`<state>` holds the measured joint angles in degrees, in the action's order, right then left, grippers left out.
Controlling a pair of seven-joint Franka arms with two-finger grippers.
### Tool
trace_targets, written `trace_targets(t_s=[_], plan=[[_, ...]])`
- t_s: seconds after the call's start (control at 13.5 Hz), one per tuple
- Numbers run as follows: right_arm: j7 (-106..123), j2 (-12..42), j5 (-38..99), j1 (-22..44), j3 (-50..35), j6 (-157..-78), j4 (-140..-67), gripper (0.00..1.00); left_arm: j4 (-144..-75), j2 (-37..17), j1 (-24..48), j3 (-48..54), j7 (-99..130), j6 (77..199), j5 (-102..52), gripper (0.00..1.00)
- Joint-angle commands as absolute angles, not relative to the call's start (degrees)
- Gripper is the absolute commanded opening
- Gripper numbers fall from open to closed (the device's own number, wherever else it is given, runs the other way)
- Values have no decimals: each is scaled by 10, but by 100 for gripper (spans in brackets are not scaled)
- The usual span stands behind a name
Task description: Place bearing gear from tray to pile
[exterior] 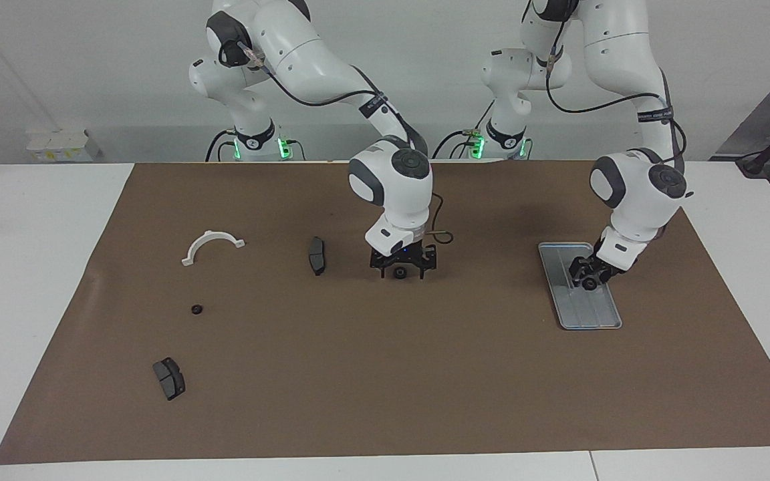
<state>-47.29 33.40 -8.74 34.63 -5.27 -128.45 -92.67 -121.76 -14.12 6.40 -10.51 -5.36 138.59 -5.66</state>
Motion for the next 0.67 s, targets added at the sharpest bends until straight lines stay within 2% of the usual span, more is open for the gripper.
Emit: trace_targets(t_s=[0.0, 0.15, 0.22, 0.3, 0.37, 0.59], plan=[[-487, 328, -103, 346, -52, -1301, -945, 81, -1229, -138, 55, -98, -62, 1400, -52, 56], [-486, 328, -103, 345, -52, -1304, -945, 56, -1229, -138, 54, -99, -62, 1400, -52, 46], [-486, 328, -103, 345, -52, -1302, -945, 34, -1229, -138, 54, -98, -62, 1400, -52, 40], [-486, 328, -103, 346, -52, -1298, -944, 5, -1229, -138, 54, -98, -62, 1399, -52, 34], [-486, 328, -103, 346, -52, -1295, -940, 0, -1225, -138, 54, -98, -61, 1397, -52, 28], [-485, 312, -102, 336, -51, -1292, -939, 0, -1180, -147, 54, -99, -60, 1361, -52, 17]])
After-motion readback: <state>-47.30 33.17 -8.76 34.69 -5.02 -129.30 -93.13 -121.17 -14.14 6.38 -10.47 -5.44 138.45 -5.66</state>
